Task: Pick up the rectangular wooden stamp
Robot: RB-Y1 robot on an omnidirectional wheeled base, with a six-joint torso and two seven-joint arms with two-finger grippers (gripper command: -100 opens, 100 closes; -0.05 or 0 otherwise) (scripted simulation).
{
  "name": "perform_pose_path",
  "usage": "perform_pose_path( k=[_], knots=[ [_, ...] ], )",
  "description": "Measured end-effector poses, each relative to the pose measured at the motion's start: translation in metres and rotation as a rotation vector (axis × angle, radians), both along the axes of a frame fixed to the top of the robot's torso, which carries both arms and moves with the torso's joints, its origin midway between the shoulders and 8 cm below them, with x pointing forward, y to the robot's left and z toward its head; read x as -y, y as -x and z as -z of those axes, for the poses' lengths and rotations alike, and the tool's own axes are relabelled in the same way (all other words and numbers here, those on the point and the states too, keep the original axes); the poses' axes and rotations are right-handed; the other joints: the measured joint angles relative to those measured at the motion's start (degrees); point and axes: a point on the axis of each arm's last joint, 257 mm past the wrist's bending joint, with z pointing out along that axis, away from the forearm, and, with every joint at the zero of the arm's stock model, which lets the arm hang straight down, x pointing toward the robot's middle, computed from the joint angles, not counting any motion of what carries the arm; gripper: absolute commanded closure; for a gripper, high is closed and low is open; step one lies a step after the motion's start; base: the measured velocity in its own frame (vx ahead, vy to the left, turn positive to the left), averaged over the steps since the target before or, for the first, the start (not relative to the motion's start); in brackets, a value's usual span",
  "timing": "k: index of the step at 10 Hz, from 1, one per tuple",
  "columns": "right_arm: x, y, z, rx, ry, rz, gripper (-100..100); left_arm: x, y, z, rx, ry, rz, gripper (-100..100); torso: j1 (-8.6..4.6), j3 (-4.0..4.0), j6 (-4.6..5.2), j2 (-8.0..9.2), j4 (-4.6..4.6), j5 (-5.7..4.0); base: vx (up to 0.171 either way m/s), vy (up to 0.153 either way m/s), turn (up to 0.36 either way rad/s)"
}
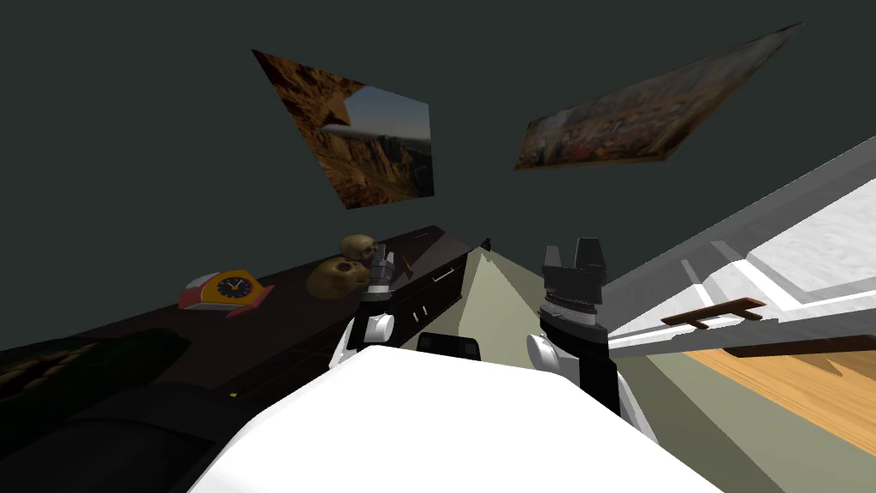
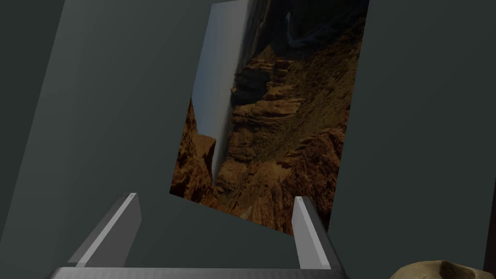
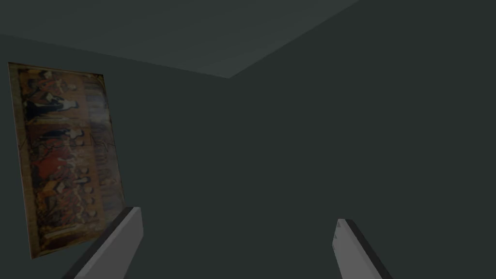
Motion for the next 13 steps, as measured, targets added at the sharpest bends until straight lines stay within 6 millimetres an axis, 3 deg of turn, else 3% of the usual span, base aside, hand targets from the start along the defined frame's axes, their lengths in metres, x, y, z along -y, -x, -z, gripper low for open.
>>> perform_pose_path(
  k=[13],
  knots=[
    [0.000, 0.000, 0.000, 0.000, 0.000, 0.000, 0, -0.075, -0.006, 0.049, -0.300, -0.014, -0.044, -100, 0.03, 0.00, -0.01, 0.00, 0.00, 0.01, -0.003, 0.002, -0.092]
  ],
)
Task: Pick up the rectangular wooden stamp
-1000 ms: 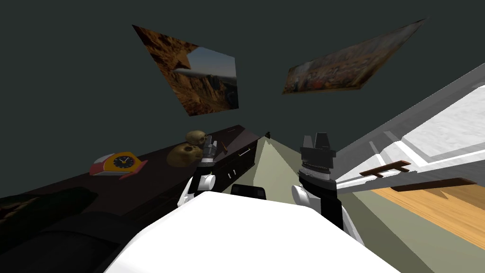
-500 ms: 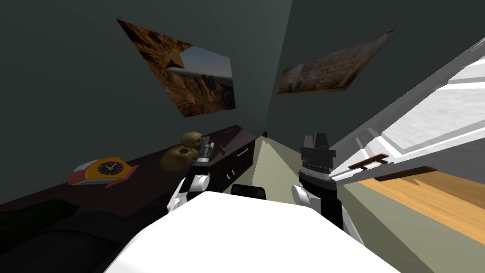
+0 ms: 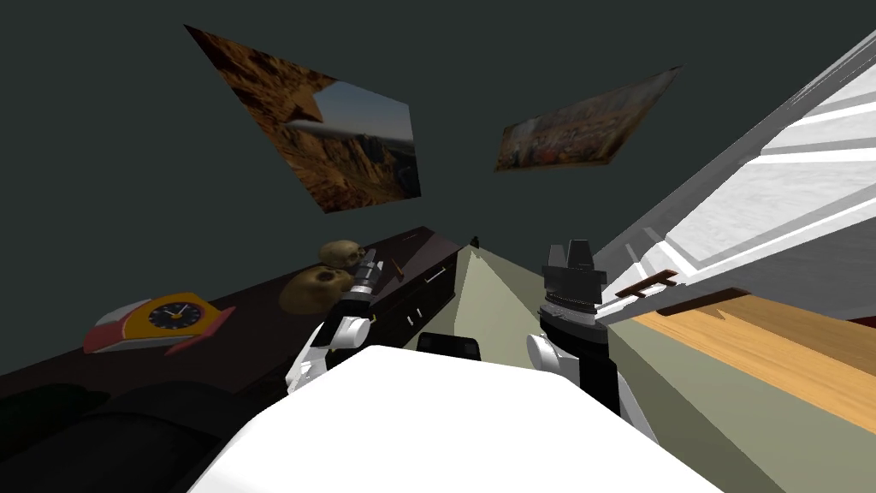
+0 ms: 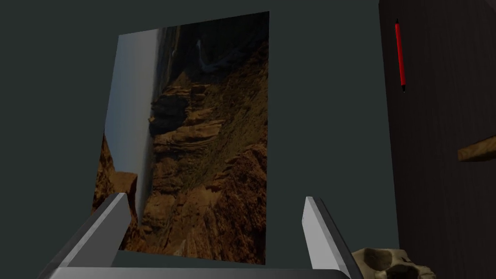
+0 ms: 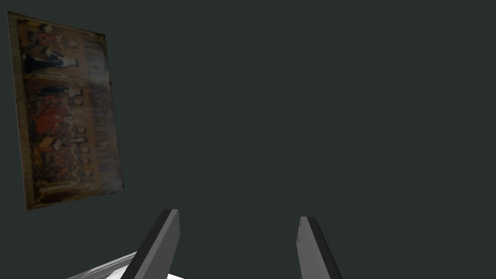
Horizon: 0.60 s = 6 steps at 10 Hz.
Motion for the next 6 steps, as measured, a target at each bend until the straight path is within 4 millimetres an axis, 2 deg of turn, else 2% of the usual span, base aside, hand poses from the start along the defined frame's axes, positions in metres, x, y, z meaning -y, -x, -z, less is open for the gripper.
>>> perform_pose_path(
  k=[6],
  knots=[
    [0.000, 0.000, 0.000, 0.000, 0.000, 0.000, 0, -0.028, 0.004, 0.029, -0.160, 0.005, -0.012, -100, 0.00, -0.01, 0.00, -0.02, 0.00, 0.00, 0.004, 0.003, -0.110]
  ],
)
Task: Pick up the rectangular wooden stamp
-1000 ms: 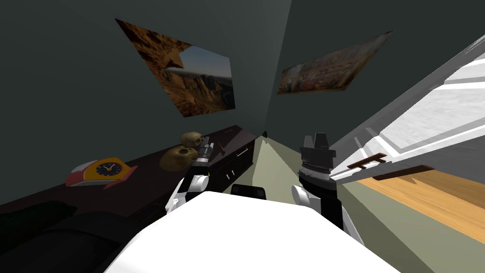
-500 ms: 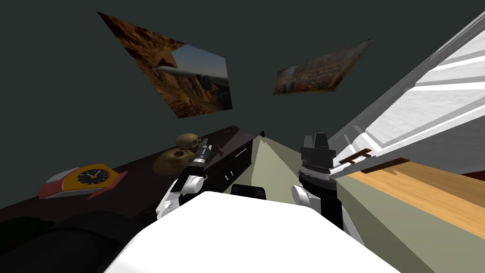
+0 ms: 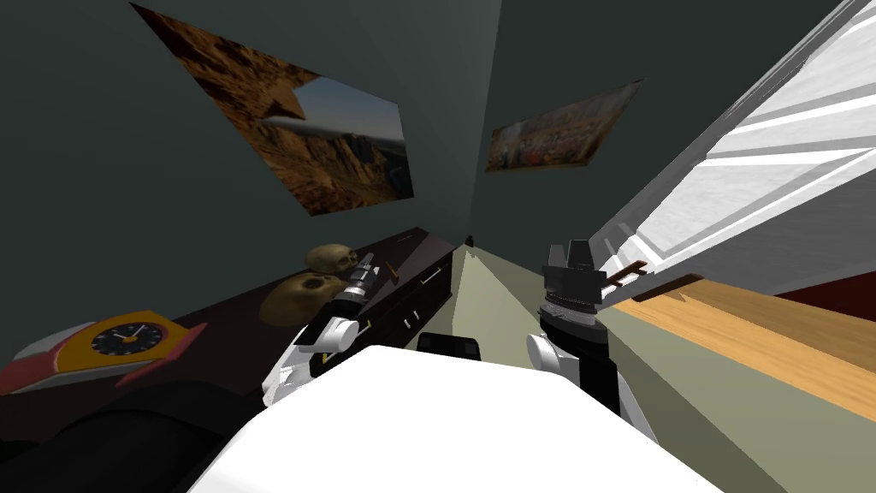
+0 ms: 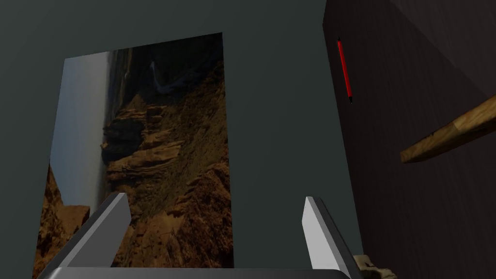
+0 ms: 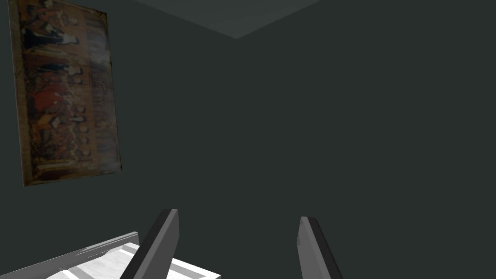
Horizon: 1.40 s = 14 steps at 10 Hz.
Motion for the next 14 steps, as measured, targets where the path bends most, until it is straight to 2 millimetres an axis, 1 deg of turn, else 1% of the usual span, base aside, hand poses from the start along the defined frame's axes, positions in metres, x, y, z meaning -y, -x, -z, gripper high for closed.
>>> perform_pose_path(
  k=[4, 5, 7, 10, 11, 14],
  knots=[
    [0.000, 0.000, 0.000, 0.000, 0.000, 0.000, 0, -0.021, 0.006, 0.027, -0.126, 0.006, -0.007, -100, 0.01, -0.01, -0.01, -0.01, 0.00, 0.00, 0.007, 0.004, -0.105],
    [0.000, 0.000, 0.000, 0.000, 0.000, 0.000, 0, -0.025, 0.011, 0.032, -0.156, 0.008, -0.008, -100, 0.00, -0.01, 0.01, -0.02, 0.00, 0.00, 0.008, 0.005, -0.099],
    [0.000, 0.000, 0.000, 0.000, 0.000, 0.000, 0, -0.029, 0.013, 0.042, -0.202, 0.011, -0.011, -100, -0.01, -0.01, -0.01, -0.01, 0.00, 0.00, 0.003, -0.001, -0.100],
    [0.000, 0.000, 0.000, 0.000, 0.000, 0.000, 0, -0.044, 0.022, 0.059, -0.292, 0.018, -0.014, -100, 0.02, -0.02, 0.02, -0.03, -0.01, 0.00, 0.011, 0.007, -0.104],
    [0.000, 0.000, 0.000, 0.000, 0.000, 0.000, 0, -0.047, 0.024, 0.065, -0.321, 0.020, -0.016, -100, 0.02, -0.02, -0.01, -0.03, -0.01, 0.01, 0.006, 0.005, 0.017],
    [0.000, 0.000, 0.000, 0.000, 0.000, 0.000, 0, -0.055, 0.031, 0.080, -0.398, 0.026, -0.019, -100, 0.00, -0.02, -0.01, -0.03, -0.01, 0.00, 0.012, 0.003, -0.146]
  ],
)
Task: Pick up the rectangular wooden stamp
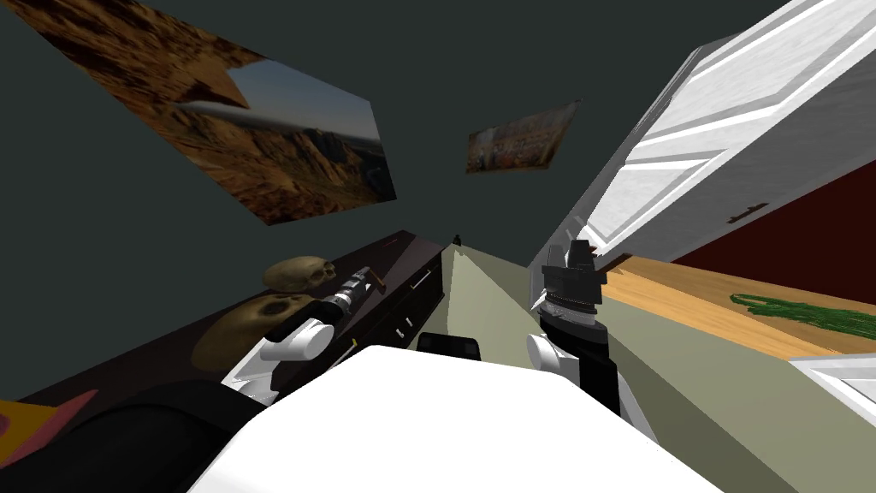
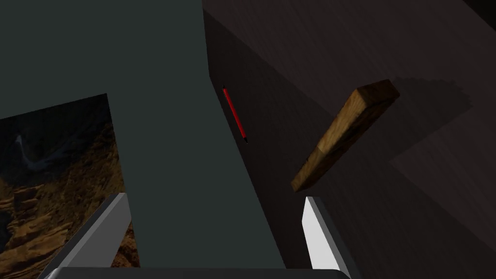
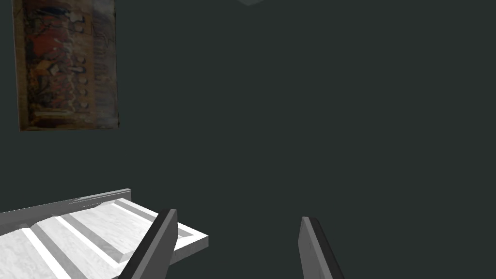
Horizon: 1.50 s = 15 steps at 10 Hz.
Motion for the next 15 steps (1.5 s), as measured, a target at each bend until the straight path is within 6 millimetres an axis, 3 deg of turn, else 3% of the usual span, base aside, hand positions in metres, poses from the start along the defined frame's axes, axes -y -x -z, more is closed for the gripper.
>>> perform_pose_path(
  k=[9, 15],
  knots=[
    [0.000, 0.000, 0.000, 0.000, 0.000, 0.000, 0, -0.034, 0.048, 0.051, -0.316, 0.014, -0.002, -100, 0.03, -0.03, 0.02, -0.04, -0.01, 0.01, 0.017, 0.010, -0.131],
    [0.000, 0.000, 0.000, 0.000, 0.000, 0.000, 0, -0.056, 0.084, 0.067, -0.511, 0.025, 0.003, -100, 0.05, -0.04, 0.01, -0.07, -0.01, 0.01, 0.022, 0.015, -0.132]
  ],
)
